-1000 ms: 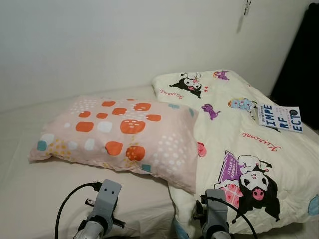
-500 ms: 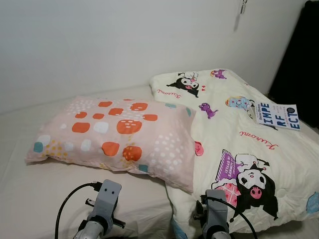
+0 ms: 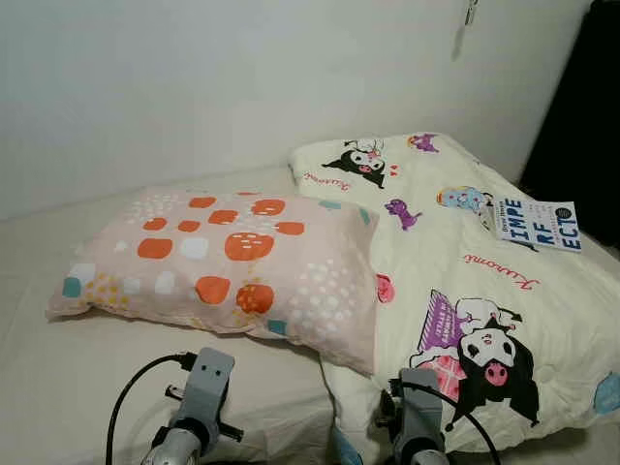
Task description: Clean up the room
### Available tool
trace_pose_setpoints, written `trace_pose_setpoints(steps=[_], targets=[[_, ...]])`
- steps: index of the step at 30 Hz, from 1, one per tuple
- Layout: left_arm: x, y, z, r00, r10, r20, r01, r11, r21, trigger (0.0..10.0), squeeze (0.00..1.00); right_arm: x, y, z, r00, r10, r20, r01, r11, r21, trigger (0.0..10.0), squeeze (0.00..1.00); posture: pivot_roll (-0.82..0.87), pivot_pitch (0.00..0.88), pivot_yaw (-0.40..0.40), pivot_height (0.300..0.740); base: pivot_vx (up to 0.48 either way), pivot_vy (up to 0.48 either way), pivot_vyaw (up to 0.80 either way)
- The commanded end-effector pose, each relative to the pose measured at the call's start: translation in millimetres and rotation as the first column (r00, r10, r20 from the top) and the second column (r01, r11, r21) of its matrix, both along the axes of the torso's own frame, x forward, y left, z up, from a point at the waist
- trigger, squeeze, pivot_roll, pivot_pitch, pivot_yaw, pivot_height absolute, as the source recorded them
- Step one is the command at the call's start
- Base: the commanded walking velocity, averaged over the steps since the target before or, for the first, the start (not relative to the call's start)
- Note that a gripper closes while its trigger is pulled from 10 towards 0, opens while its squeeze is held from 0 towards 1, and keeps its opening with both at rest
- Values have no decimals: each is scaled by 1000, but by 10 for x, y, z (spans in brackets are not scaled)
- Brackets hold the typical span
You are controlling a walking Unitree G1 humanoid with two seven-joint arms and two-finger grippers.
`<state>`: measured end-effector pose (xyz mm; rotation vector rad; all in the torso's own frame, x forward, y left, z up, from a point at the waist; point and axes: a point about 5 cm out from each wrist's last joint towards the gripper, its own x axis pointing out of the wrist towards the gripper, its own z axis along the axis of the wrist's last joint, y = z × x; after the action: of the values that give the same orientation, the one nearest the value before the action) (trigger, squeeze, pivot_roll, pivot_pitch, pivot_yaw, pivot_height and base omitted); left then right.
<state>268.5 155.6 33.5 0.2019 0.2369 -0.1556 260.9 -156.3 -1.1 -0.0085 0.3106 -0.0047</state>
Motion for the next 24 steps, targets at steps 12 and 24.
trace_pose_setpoints(steps=[12, 24], targets=[[-37, 55, -27, 1000, 14, -15, -14, 1000, 9, 10000, 0, -16, 3, -15, 1000, -3, -13, 3, 1000, 11, 10000, 0, 51, 150, 17, 573, 0, 36, 0], [-39, 51, -32, 1000, 10, -17, -10, 1000, 8, 10000, 0, -17, 3, -21, 1000, 2, -15, -2, 1000, 6, 10000, 0, 51, 144, 15, 573, 0, 0, 0]])
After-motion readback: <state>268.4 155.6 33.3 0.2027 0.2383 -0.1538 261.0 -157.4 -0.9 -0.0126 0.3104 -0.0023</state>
